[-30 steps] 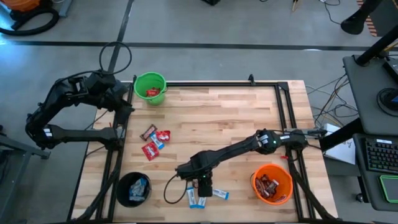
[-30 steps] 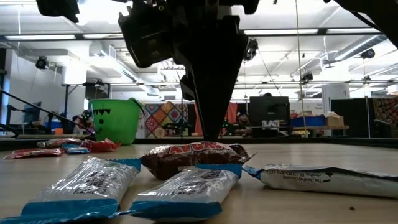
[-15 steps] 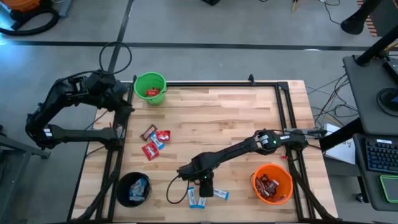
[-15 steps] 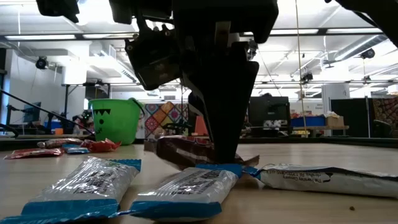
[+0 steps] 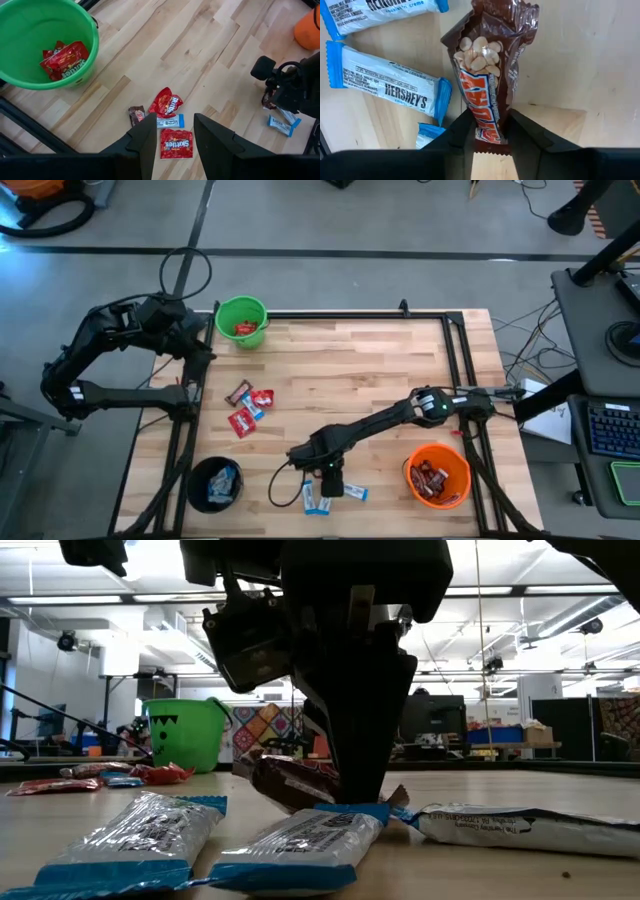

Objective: Sort candy
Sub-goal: Put the brown chocolate into the orange bucket

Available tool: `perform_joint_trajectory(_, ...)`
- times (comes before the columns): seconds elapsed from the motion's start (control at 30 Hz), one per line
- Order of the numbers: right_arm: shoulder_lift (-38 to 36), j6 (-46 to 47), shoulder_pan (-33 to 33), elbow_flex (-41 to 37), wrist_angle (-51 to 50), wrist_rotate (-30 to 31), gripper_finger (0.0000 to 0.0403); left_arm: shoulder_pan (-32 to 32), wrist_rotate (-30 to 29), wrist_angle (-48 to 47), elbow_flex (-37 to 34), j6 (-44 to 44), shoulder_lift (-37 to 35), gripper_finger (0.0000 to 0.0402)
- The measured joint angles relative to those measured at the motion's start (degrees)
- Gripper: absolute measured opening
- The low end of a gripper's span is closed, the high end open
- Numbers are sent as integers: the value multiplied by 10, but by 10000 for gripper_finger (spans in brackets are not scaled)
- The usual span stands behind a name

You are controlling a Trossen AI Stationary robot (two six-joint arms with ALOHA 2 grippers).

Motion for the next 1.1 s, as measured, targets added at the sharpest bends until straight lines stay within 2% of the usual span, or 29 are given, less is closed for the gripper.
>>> perform_joint_trajectory(0.23, 0, -2, -3, 0, 1, 0, 19, 0, -1, 0, 0, 6, 1, 113)
perform_joint_trajectory(0.43, 3, 0, -7, 12, -19, -1, 14, 0, -3, 1, 0, 6, 1, 113)
perform_joint_trajectory(1.0, -1, 30, -8, 153, -243, 27, 12, 0, -5, 2, 0, 24, 1, 113)
perform_joint_trajectory(1.1, -20, 52, -7, 151, -263, 31, 12, 0, -5, 2, 0, 33, 1, 113)
